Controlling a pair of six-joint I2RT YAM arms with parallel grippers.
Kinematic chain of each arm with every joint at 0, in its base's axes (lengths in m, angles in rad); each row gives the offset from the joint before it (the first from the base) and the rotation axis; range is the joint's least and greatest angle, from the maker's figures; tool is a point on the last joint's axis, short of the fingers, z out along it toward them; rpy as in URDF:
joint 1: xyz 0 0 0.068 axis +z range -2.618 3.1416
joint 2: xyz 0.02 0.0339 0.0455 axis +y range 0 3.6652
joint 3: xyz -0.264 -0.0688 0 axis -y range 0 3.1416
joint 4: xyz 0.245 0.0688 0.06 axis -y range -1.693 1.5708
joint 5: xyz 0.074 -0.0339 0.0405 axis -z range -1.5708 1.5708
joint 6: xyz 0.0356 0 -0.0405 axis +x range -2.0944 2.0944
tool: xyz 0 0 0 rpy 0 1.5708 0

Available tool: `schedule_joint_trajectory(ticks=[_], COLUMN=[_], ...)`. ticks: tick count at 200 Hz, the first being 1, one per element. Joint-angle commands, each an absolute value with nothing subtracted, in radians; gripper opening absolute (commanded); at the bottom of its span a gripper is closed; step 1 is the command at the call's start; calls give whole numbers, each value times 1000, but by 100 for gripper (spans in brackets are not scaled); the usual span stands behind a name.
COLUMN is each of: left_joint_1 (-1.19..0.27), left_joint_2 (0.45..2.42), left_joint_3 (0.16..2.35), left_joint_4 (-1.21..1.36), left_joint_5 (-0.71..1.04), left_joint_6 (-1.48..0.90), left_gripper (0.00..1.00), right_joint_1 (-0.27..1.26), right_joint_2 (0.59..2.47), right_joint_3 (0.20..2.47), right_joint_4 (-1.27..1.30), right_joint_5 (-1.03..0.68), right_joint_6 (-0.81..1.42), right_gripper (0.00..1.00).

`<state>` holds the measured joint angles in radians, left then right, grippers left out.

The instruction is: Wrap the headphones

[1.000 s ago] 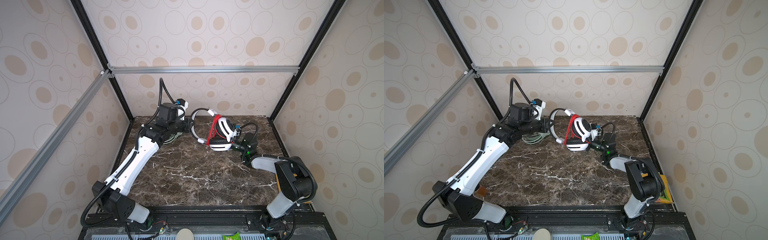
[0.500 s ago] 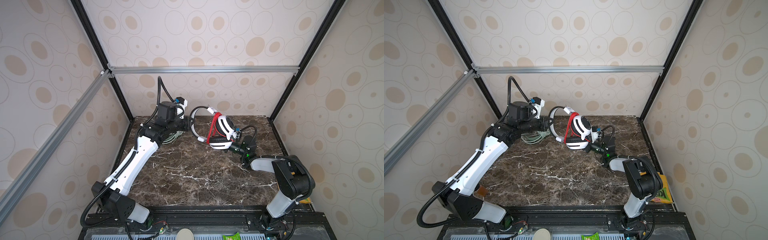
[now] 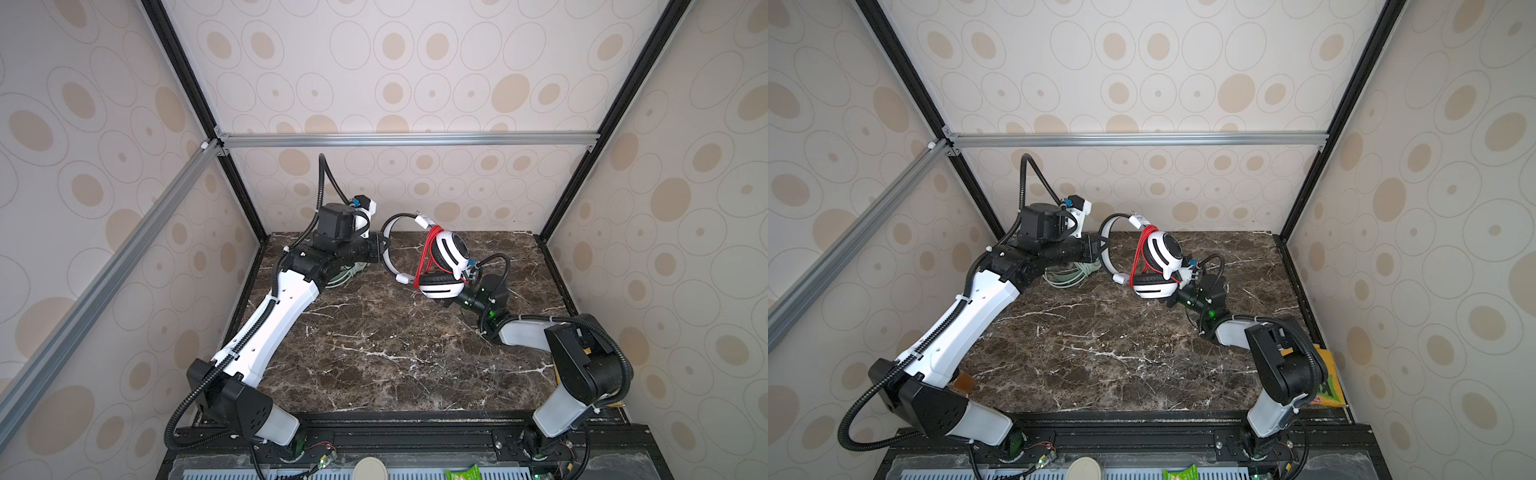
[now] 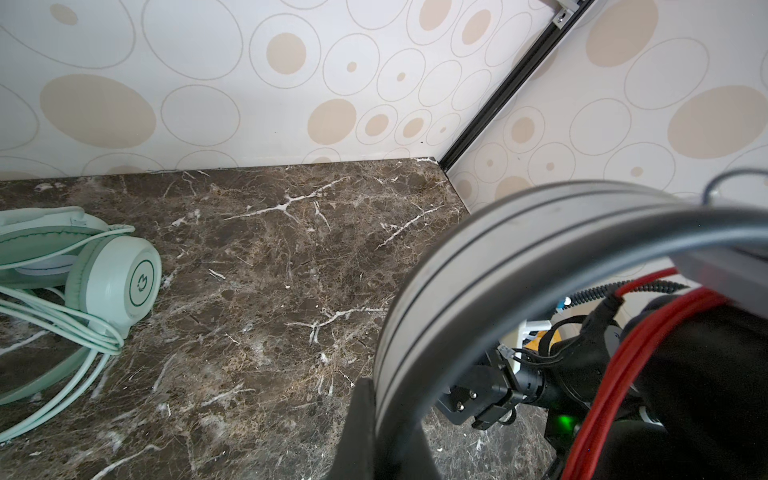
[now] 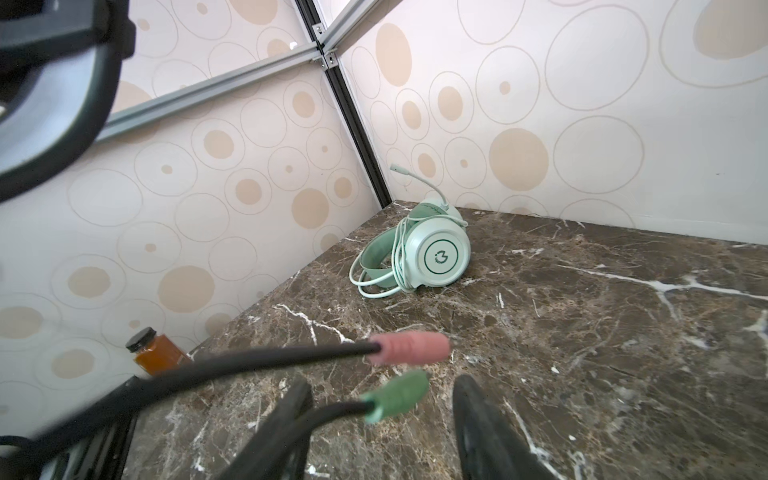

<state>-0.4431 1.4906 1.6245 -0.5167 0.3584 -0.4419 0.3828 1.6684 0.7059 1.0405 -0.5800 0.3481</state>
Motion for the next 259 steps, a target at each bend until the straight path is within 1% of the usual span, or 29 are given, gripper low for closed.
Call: schedule_joint_trajectory(ticks=[1, 11, 17, 38, 48, 57, 69, 93, 123, 141, 154, 161, 175, 186, 227, 245, 259], left_joint_1=[-434, -434, -434, -433, -434, -434, -433, -434, -431, -428, -426, -424, -422, -419, -393, -388, -389], left_joint_2=[1468, 1468, 1468, 1468, 1468, 1468, 1468, 1465, 1460, 1459, 1459, 1460, 1459, 1459, 1454, 1443, 1432], left_joint_3=[1688, 1687, 1687, 1683, 1683, 1683, 1683, 1678, 1674, 1671, 1670, 1670, 1669, 1668, 1632, 1591, 1552], left_joint_4=[-448, -448, -447, -446, -444, -443, -441, -441, -441, -439, -436, -434, -430, -427, -383, -340, -312], left_joint_5=[397, 398, 398, 402, 403, 404, 406, 406, 404, 413, 419, 421, 427, 430, 402, 338, 273], left_joint_6=[-480, -480, -482, -483, -485, -485, -486, -486, -486, -490, -495, -497, -500, -507, -601, -697, -786], left_gripper=[0, 0, 0, 0, 0, 0, 0, 0, 0, 0, 0, 0, 0, 0, 0, 0, 0], right_joint_1=[403, 408, 410, 421, 423, 428, 432, 440, 445, 445, 445, 445, 446, 447, 447, 447, 447], right_joint_2=[1641, 1647, 1651, 1678, 1695, 1715, 1720, 1731, 1740, 1738, 1736, 1736, 1736, 1736, 1733, 1723, 1691], right_joint_3=[684, 677, 671, 645, 637, 629, 638, 652, 657, 657, 657, 657, 657, 655, 622, 602, 601], right_joint_4=[1099, 1129, 1152, 1285, 1350, 1410, 1402, 1412, 1412, 1412, 1412, 1412, 1412, 1412, 1409, 1383, 1286], right_joint_5=[-515, -499, -485, -429, -403, -381, -377, -380, -382, -388, -394, -397, -406, -413, -487, -528, -578], right_joint_6=[283, 281, 281, 275, 282, 279, 273, 272, 266, 259, 253, 251, 248, 249, 273, 313, 340], right_gripper=[58, 59, 61, 61, 60, 58, 55, 45, 31, 27, 20, 17, 9, 5, 5, 5, 5])
